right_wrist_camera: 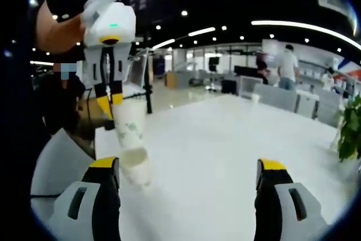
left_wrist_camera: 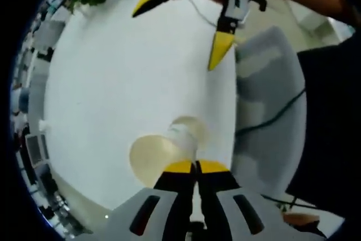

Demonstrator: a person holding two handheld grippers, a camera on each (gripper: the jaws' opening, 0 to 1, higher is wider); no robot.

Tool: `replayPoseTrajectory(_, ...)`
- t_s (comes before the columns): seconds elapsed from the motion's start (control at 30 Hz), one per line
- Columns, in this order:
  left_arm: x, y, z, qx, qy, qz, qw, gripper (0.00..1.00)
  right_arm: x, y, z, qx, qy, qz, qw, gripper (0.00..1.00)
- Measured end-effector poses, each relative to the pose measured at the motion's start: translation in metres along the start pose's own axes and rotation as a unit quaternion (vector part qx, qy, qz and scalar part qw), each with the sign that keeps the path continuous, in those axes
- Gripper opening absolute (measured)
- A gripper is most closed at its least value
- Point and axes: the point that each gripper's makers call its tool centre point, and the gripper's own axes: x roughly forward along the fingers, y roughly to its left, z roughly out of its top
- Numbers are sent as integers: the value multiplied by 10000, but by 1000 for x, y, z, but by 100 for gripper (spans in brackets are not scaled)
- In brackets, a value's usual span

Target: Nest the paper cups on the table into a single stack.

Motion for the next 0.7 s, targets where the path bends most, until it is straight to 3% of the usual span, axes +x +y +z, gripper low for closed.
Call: replayPoseTrajectory(0.7, 16, -2, 3, -92, -29, -32, 9999, 0, 6, -7, 0, 154, -63, -67, 9998, 100)
